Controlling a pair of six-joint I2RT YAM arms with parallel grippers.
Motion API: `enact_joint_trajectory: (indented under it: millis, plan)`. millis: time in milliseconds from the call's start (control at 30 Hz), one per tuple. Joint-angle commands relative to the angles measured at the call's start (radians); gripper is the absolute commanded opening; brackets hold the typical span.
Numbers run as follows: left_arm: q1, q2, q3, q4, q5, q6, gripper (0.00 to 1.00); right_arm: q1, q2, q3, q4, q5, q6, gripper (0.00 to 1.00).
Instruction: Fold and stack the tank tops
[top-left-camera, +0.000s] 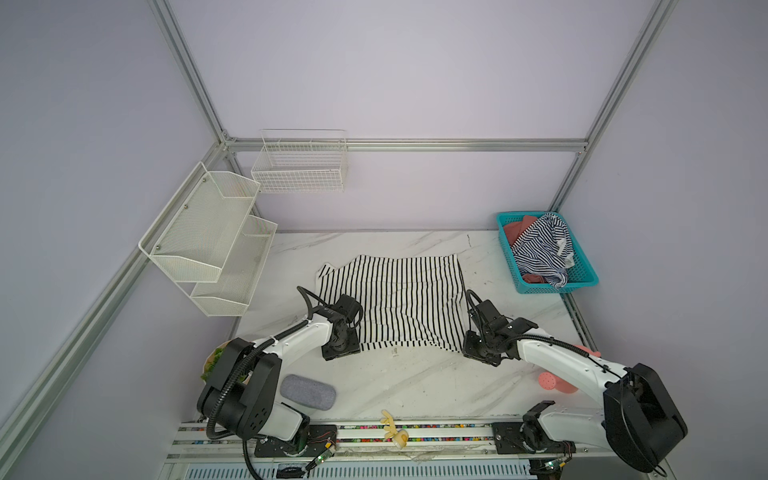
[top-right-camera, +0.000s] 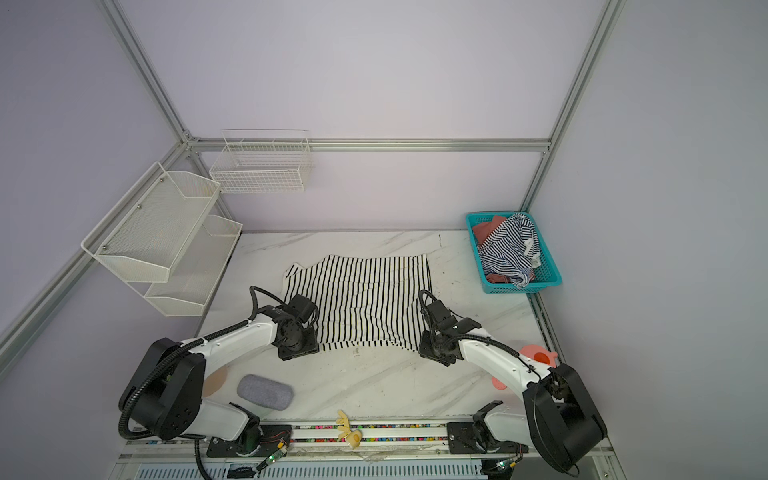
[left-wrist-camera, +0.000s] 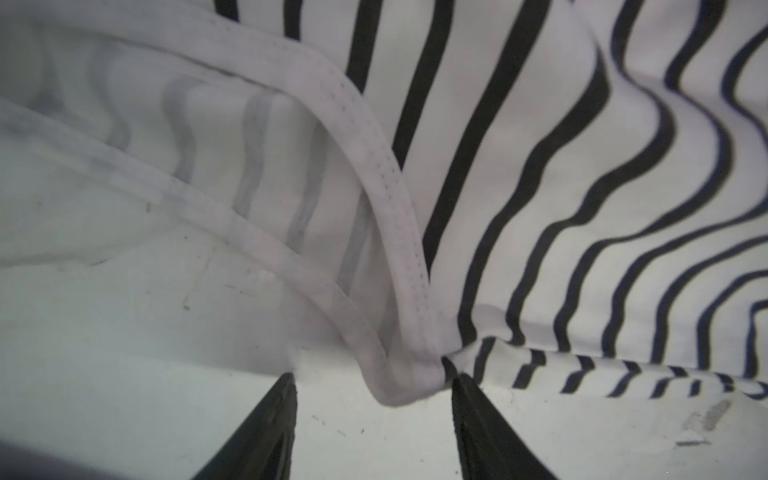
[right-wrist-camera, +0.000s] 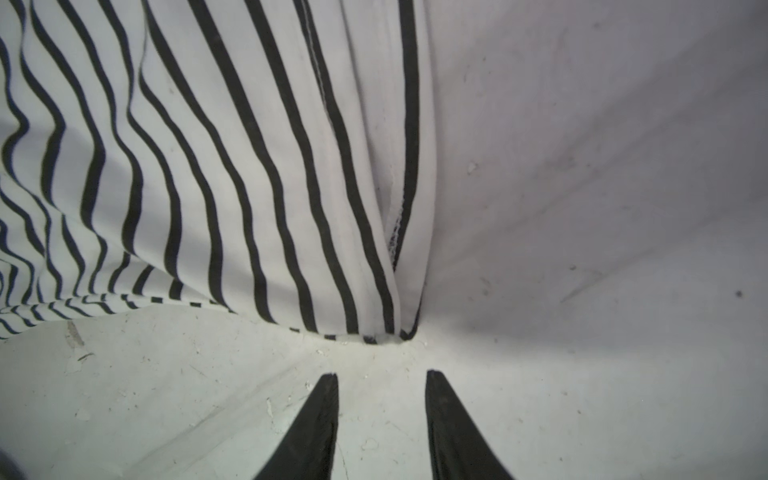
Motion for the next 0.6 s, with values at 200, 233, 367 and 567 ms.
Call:
enact_joint_trajectory:
  millis: [200,233,367,567]
  plan:
    - [0.006,0.025,0.055,0.039,-0.019,-0.009,0.56,0.009,0.054,-0.014,0.061,0.02,0.02,0.36]
    - [0.006,0.026,0.054,0.039,-0.021,-0.008,0.55,0.008,0.063,-0.012,0.066,0.02,0.019,0.35]
    - [0.006,0.033,0.048,0.041,-0.023,-0.007,0.52,0.008,0.088,-0.017,0.084,0.015,0.01,0.31]
    - [0.007,0.037,0.033,0.046,-0.03,-0.008,0.48,0.008,0.115,-0.029,0.093,0.019,0.002,0.24]
